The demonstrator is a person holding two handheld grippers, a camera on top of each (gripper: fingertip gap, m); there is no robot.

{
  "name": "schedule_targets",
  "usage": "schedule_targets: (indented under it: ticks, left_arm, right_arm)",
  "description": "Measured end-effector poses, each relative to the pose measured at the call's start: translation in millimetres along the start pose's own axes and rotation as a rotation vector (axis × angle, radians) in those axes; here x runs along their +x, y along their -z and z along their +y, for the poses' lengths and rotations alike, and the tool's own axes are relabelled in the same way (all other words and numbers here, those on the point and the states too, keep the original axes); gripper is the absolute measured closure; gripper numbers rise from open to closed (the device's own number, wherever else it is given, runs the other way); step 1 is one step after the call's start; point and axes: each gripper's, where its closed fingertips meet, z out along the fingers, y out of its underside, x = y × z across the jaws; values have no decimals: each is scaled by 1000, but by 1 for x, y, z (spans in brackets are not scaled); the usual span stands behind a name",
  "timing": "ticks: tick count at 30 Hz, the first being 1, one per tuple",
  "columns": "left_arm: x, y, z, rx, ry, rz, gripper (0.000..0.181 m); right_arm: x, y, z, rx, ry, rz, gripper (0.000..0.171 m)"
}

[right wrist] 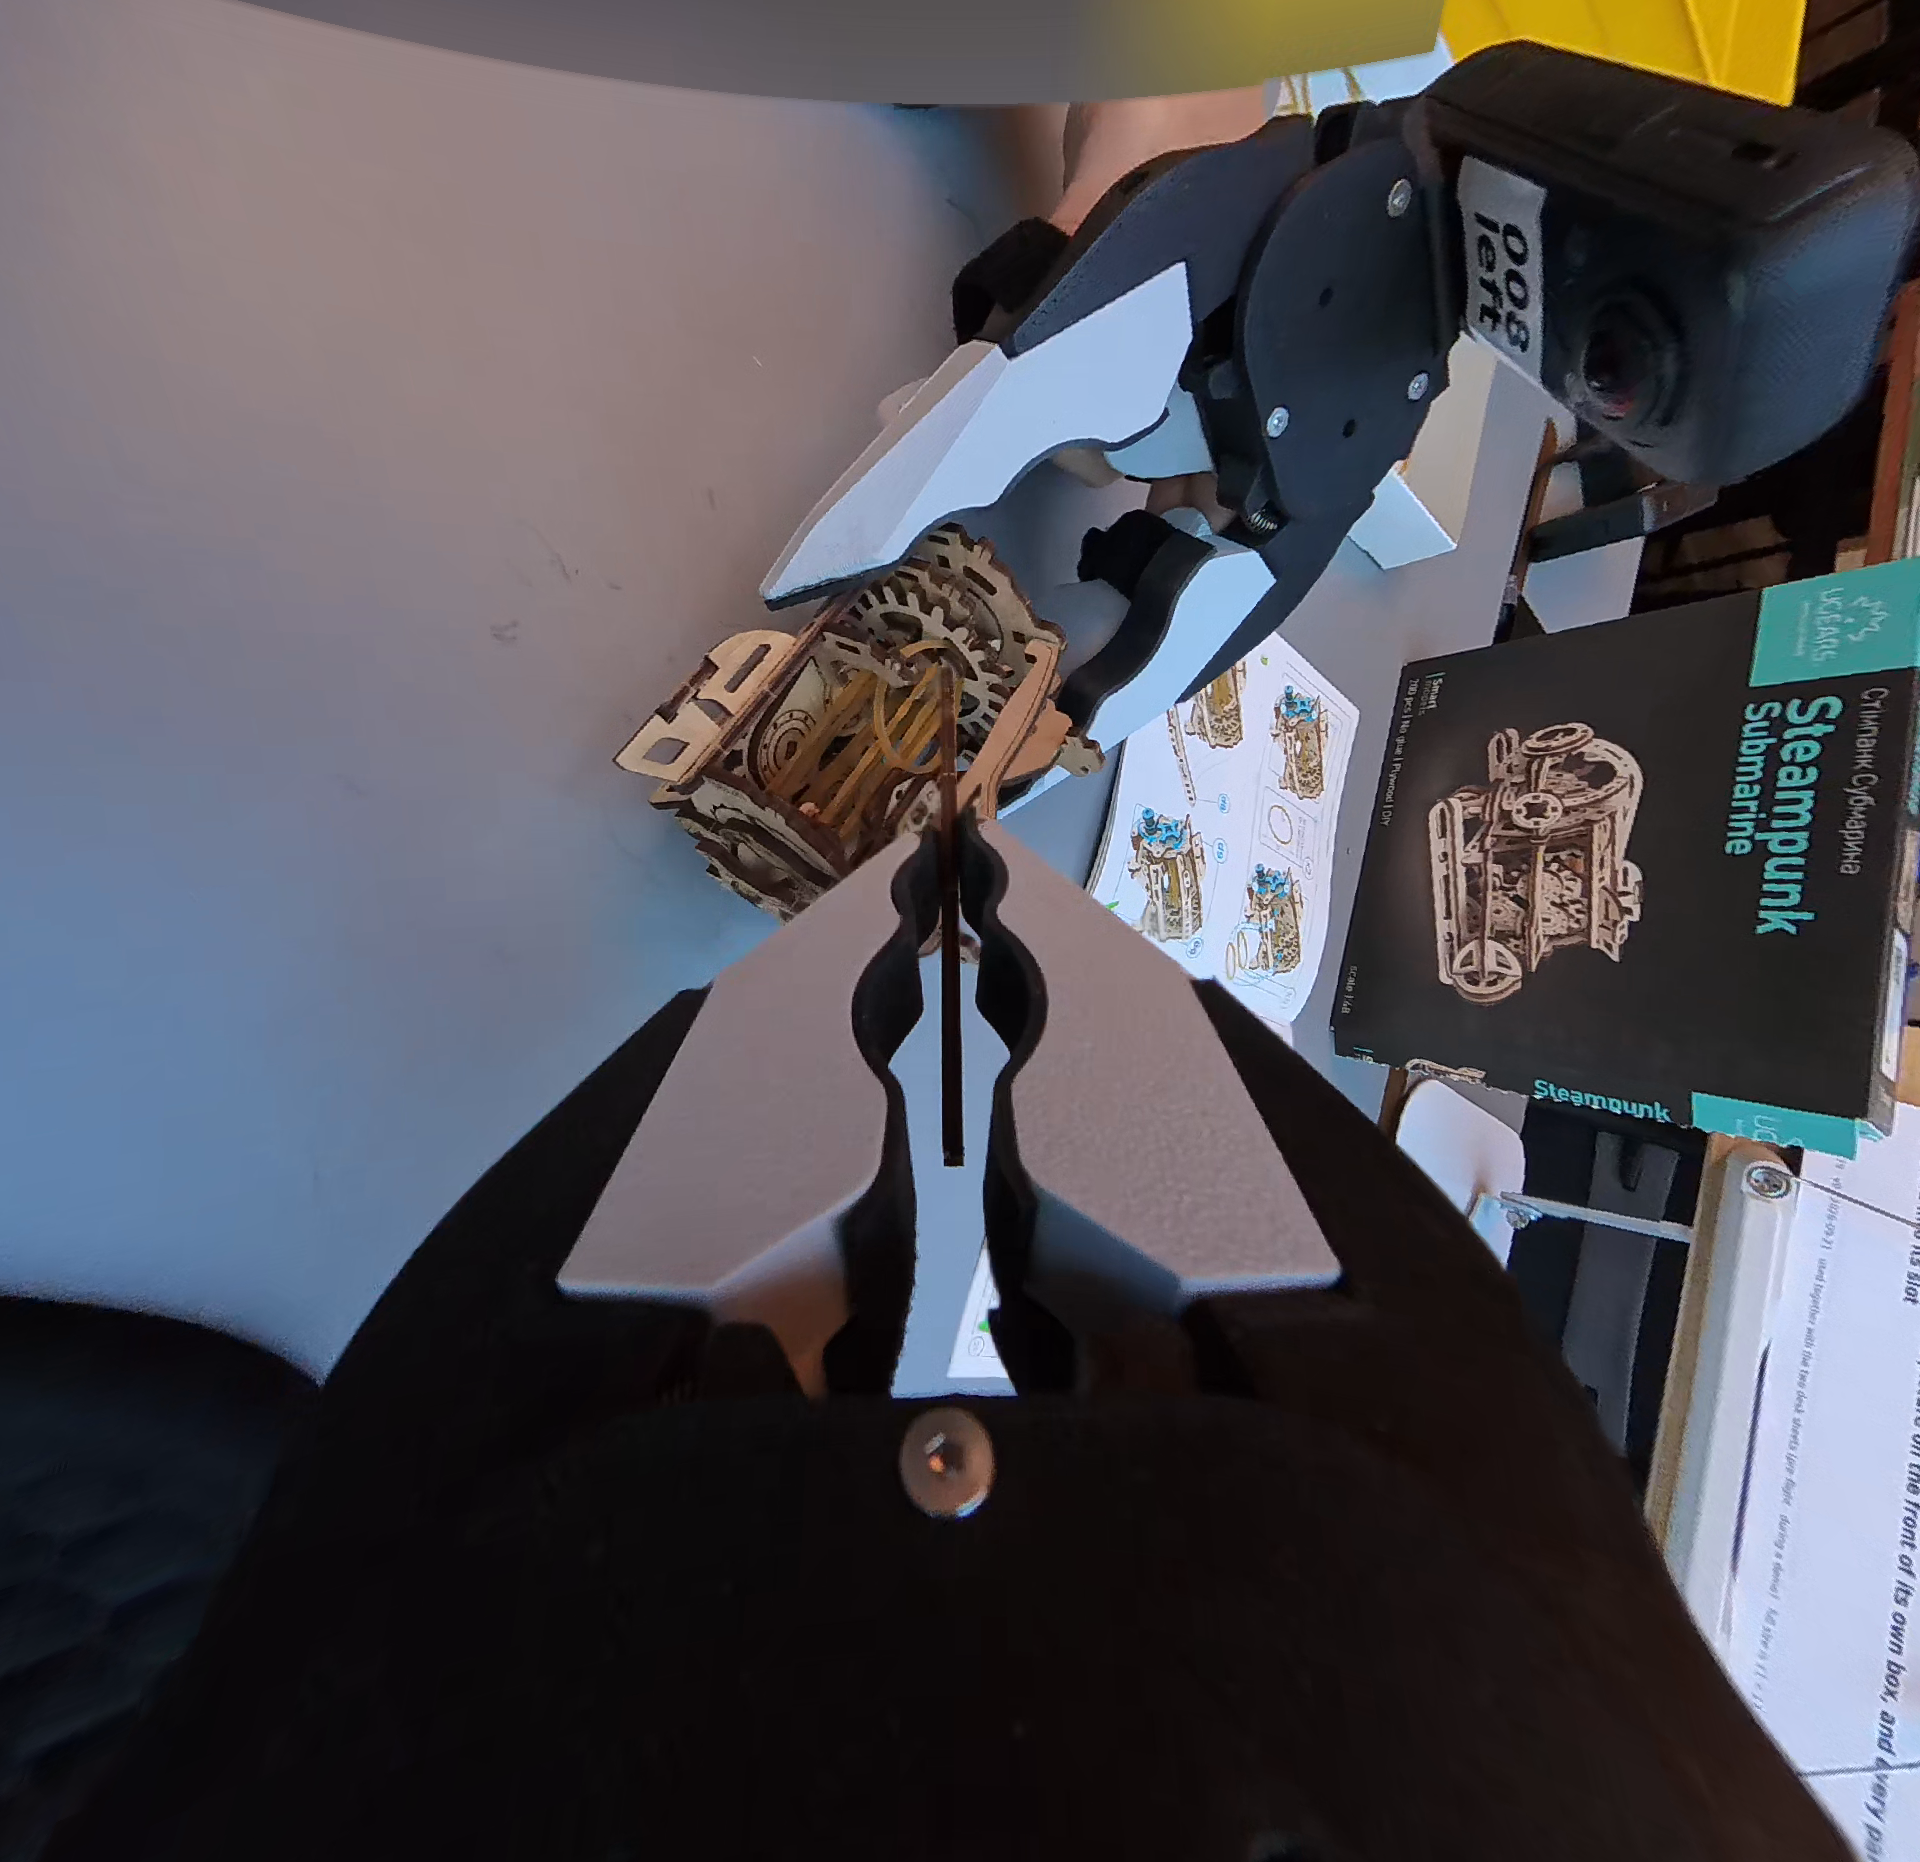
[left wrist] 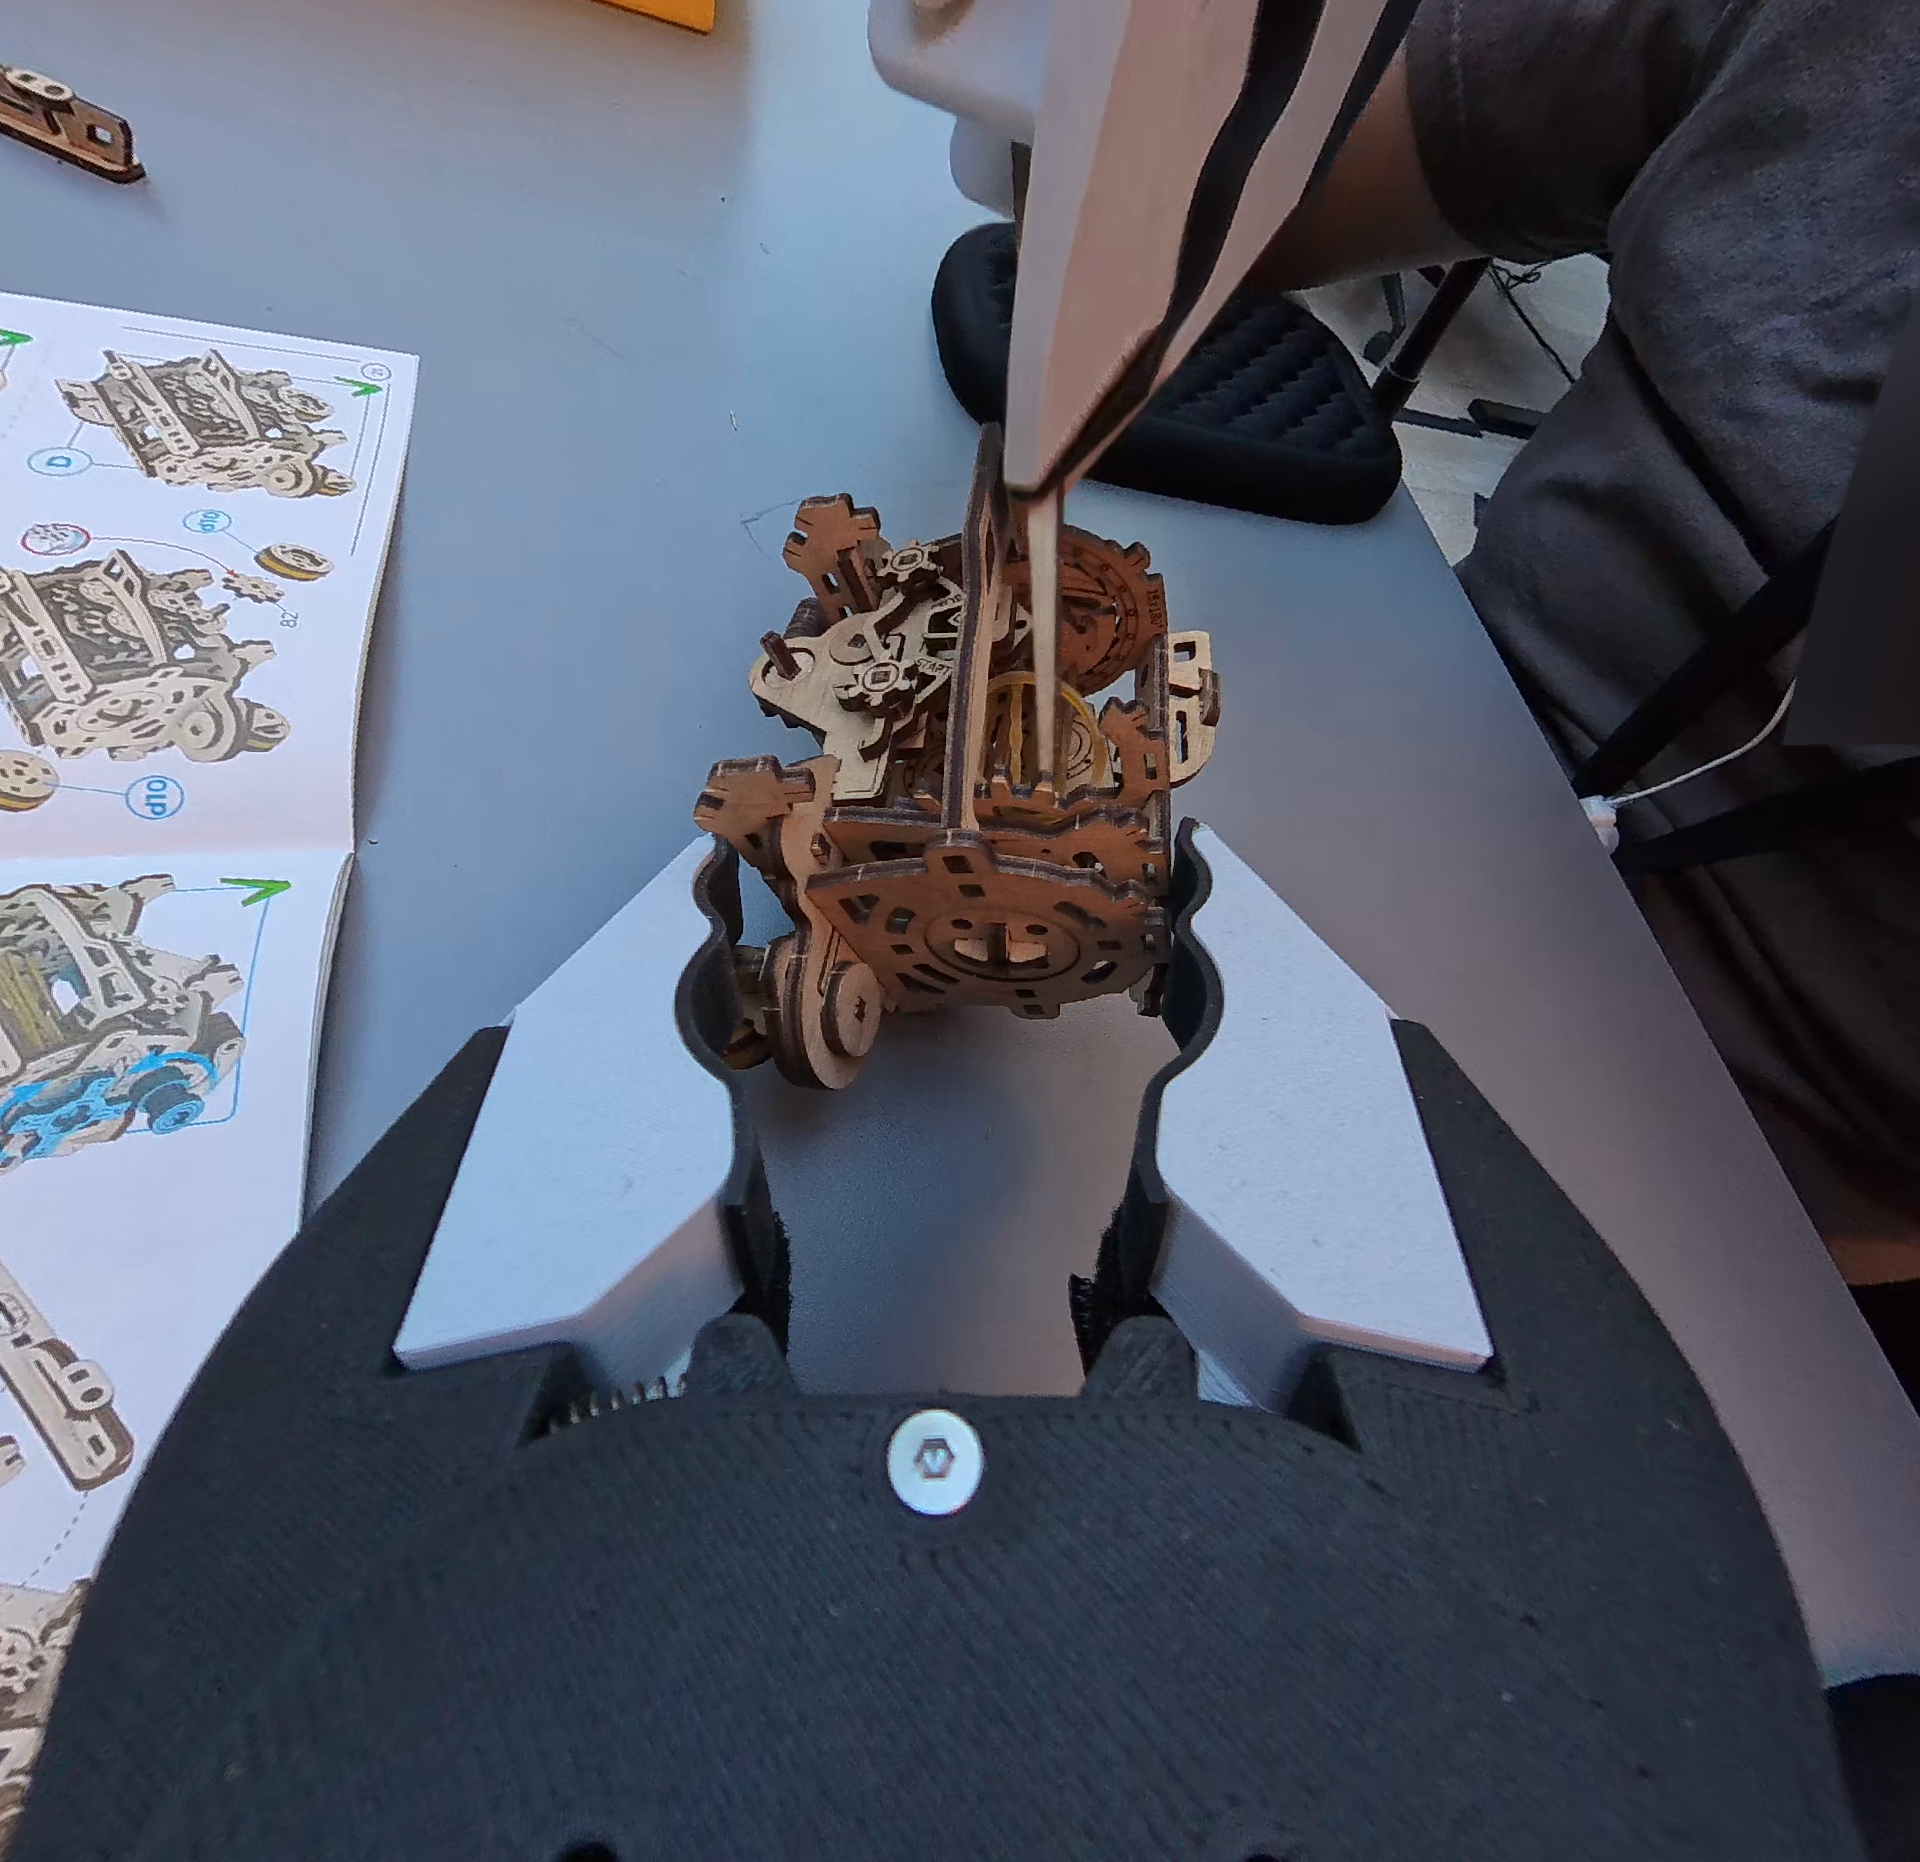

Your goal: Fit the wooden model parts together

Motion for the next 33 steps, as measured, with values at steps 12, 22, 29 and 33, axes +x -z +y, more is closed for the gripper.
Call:
schedule_targets:
  ticks: [12, 22, 29, 33]
  left_arm:
    - [0, 0, 0, 1, 5, 2, 99]
    - [0, 0, 0, 1, 7, 3, 99]
    - [0, 0, 0, 0, 5, 3, 99]
    - [0, 0, -1, 1, 8, 3, 99]
  right_arm:
    - [3, -1, -2, 22, 23, 25, 170]
    - [2, -4, -3, 9, 65, 37, 170]
    - [3, -3, -5, 0, 289, 138, 169]
    - [3, -2, -8, -31, 460, 180, 169]
